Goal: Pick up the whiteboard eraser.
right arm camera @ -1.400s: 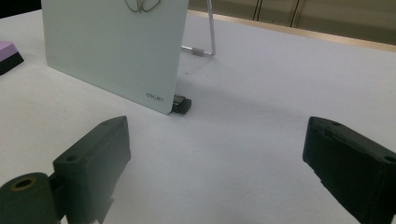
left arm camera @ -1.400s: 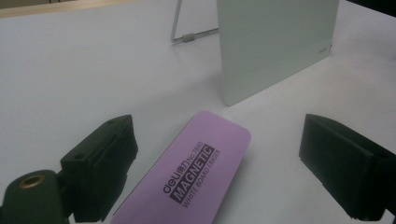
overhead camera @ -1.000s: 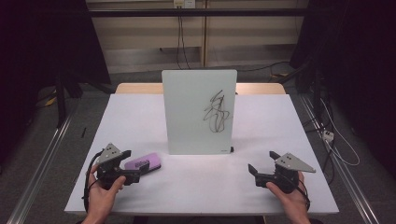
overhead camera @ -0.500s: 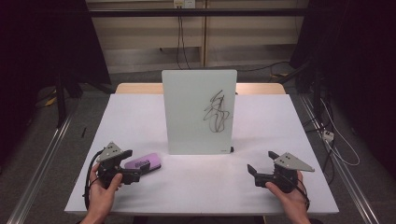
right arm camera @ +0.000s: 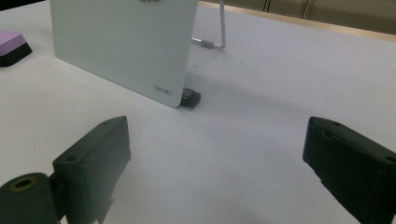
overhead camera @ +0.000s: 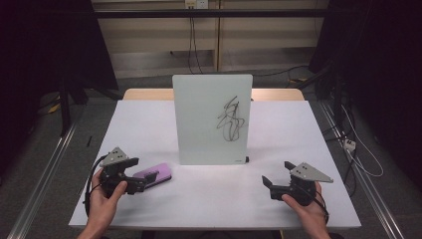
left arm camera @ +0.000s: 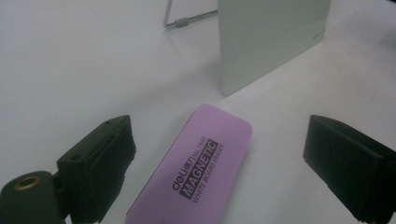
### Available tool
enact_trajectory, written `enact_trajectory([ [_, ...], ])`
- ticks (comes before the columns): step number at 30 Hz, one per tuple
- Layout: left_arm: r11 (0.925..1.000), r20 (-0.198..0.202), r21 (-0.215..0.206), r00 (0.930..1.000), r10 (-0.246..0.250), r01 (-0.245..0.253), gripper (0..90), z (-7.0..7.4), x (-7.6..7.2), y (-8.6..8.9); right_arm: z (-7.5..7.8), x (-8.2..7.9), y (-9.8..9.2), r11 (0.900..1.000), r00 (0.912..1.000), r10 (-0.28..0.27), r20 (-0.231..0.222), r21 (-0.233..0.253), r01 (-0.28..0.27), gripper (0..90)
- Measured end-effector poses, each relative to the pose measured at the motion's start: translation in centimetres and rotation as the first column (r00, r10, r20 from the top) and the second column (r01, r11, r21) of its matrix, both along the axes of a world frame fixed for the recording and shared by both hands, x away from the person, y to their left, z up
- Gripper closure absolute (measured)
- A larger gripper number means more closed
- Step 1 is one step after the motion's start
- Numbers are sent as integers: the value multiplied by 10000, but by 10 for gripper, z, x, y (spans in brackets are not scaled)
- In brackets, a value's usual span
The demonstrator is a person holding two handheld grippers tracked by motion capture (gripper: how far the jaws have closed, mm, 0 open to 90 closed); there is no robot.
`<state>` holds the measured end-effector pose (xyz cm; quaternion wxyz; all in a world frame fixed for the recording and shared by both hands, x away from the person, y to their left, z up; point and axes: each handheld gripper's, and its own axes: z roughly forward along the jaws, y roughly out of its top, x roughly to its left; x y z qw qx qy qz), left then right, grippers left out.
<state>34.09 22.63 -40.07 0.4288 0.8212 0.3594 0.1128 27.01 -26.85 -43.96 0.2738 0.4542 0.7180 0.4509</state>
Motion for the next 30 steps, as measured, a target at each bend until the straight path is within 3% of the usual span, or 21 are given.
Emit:
enact_trajectory([
  [3,9991,86,371,9998,-195,192,93,3,0,-1,0,0,0,10000,10000,-1,9,-11,1,74],
  [8,9947,4,394,9955,-952,951,86,8,2,-3,0,1,0,10000,10000,-27,-13,16,27,74],
  [11,9879,-258,416,9886,-1485,1495,88,8,4,-6,0,1,1,10000,10000,-16,-2,-15,16,74],
  [13,9878,-236,670,9900,-1393,1406,83,8,4,-8,1,0,1,10000,10000,32,44,6,-32,71],
  [15,9839,-411,737,9862,-1604,1631,82,7,7,-7,0,0,1,10000,10000,63,59,3,-63,71],
  [17,9796,-554,1133,9854,-1607,1661,82,9,13,-7,0,0,1,10000,10000,70,43,9,-70,71],
  [19,9788,-597,1160,9849,-1628,1688,82,8,14,-8,1,0,1,10000,10000,76,42,0,-76,72],
  [22,9696,-856,1480,9792,-1840,1951,88,8,18,-8,0,0,2,9999,9999,115,46,-13,-115,72],
  [25,9715,-1061,1497,9799,-1691,1838,85,5,20,-8,0,1,2,9999,9999,134,53,-32,-134,70],
  [29,9624,-1435,1756,9725,-1832,2072,95,2,25,-10,0,1,3,9999,9999,121,12,-18,-121,70],
  [30,9538,-1489,2049,9701,-1917,2199,99,1,26,-11,0,2,3,9999,9999,132,34,-35,-132,70],
])
